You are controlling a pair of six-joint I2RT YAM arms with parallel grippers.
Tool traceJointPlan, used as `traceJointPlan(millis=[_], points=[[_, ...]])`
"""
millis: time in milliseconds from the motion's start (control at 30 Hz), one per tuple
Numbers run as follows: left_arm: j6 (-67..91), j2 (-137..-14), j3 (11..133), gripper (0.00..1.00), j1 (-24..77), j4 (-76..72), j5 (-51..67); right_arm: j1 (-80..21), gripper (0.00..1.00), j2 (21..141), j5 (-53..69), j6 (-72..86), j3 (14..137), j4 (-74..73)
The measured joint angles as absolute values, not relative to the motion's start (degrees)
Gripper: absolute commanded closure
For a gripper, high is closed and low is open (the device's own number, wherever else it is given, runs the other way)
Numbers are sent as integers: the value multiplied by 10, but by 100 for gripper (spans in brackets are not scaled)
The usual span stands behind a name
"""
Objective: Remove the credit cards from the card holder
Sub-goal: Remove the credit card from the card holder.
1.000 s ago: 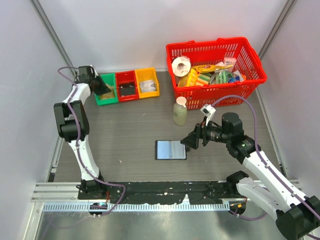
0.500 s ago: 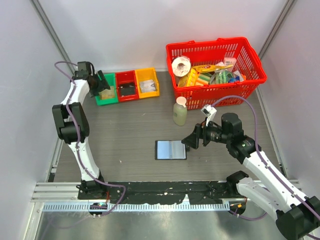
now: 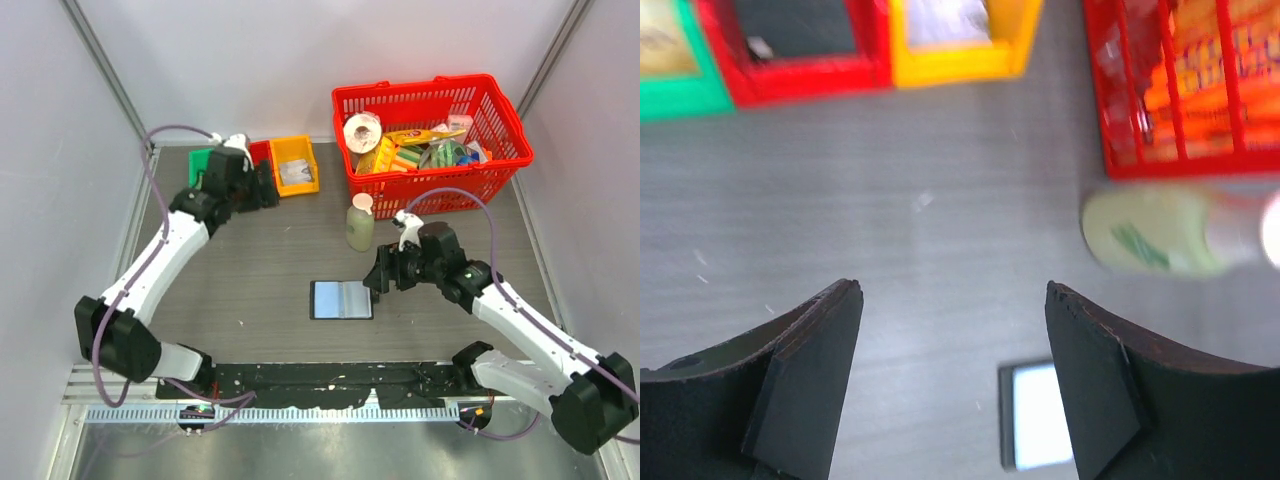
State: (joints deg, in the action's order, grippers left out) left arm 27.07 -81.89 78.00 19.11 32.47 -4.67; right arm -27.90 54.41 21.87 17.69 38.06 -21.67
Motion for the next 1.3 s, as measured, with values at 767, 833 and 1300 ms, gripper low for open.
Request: traceJointPlan(millis=[767,833,1300], points=[[420,-843,526,57,543,200,-81,-456,40,799,-44,225,435,-175],[428,-848,515,57,543,189,-81,-456,41,809,-43,229,435,-165],[492,-870,433,63,543,120,-75,-456,43,837,-29,241,424,-133]])
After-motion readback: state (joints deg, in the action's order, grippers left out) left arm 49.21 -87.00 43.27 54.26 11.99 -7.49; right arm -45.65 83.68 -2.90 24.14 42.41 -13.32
